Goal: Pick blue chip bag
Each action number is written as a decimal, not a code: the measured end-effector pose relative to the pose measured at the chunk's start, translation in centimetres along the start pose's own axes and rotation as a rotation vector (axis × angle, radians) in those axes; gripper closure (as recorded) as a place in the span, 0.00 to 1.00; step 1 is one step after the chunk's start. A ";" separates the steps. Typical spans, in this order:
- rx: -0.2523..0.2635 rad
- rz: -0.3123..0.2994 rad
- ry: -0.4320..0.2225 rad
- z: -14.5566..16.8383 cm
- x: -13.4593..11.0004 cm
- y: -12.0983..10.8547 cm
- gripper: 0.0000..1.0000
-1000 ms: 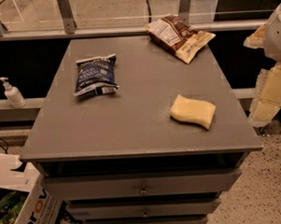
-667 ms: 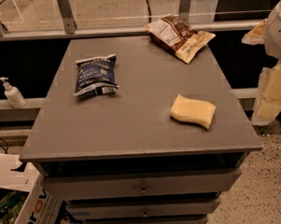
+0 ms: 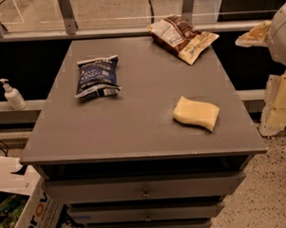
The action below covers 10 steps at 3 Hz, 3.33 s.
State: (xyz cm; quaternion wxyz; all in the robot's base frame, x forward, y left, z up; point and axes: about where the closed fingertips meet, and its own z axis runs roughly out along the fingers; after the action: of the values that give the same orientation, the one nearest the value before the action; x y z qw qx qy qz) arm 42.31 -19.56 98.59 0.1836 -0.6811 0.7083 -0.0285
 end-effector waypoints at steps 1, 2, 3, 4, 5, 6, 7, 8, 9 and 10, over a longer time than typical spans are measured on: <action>-0.012 -0.084 -0.059 -1.0 -3.3 1.9 0.00; -0.028 -0.140 -0.112 -2.1 -6.6 3.7 0.00; -0.060 -0.179 -0.161 -2.8 -10.0 5.4 0.00; -0.075 -0.199 -0.191 -2.9 -13.1 6.5 0.00; -0.094 -0.206 -0.220 -2.6 -16.6 7.5 0.00; -0.094 -0.206 -0.220 -2.6 -16.6 7.5 0.00; -0.094 -0.206 -0.220 -2.6 -16.6 7.5 0.00; -0.080 -0.214 -0.231 -1.3 -17.4 7.0 0.00; -0.083 -0.210 -0.247 1.1 -18.1 6.1 0.00; -0.085 -0.196 -0.272 3.7 -18.3 4.8 0.00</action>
Offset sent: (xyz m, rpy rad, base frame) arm -0.0685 0.0990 0.0295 0.1156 0.0324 0.2576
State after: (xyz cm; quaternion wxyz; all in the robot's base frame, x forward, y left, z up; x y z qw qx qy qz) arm 38.96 -0.61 97.81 0.2449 -0.7517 0.6076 0.0761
